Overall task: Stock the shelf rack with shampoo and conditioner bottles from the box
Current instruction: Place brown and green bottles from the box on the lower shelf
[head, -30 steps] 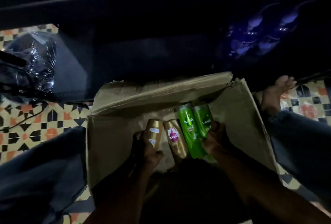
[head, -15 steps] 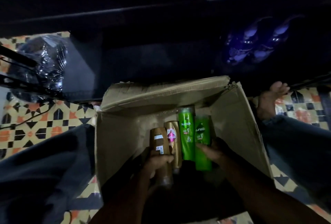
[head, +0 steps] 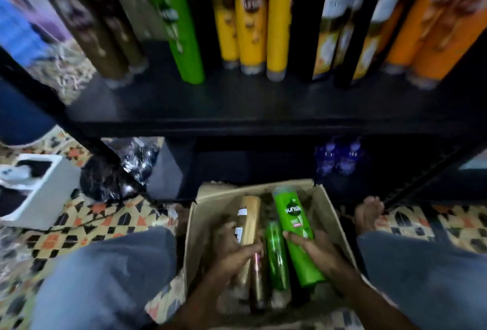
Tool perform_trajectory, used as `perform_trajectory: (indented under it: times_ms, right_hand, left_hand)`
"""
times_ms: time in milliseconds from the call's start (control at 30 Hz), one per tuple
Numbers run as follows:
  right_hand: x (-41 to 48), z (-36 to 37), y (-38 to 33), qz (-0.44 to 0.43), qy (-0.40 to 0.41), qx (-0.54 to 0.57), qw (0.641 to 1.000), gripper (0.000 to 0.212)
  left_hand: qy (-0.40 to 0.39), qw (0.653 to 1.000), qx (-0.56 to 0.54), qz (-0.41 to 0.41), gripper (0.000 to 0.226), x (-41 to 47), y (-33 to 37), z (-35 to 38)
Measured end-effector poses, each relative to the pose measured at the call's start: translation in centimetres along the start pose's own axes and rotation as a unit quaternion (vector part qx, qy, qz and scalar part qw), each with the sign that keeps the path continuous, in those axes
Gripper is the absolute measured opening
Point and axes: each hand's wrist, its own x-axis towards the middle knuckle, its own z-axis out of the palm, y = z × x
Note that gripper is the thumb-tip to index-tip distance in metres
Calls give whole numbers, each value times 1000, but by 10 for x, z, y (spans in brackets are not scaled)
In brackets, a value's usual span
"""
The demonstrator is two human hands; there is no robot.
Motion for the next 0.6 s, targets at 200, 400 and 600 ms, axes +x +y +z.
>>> perform_trajectory:
  times_ms: [200, 400, 600]
  right_hand:
    - [-40, 3, -89, -195, 6, -27, 980, 33]
    - [-79, 32, -212, -386, 40, -3, 922, 52]
    - [-65, 61, -281, -458, 74, -4, 886, 60]
  left_hand:
    - [6, 991, -44, 125, 69, -37, 114, -53]
    - [95, 954, -113, 262, 50, -47, 227, -132]
    - [142, 906, -102, 386, 44, -38, 290, -179]
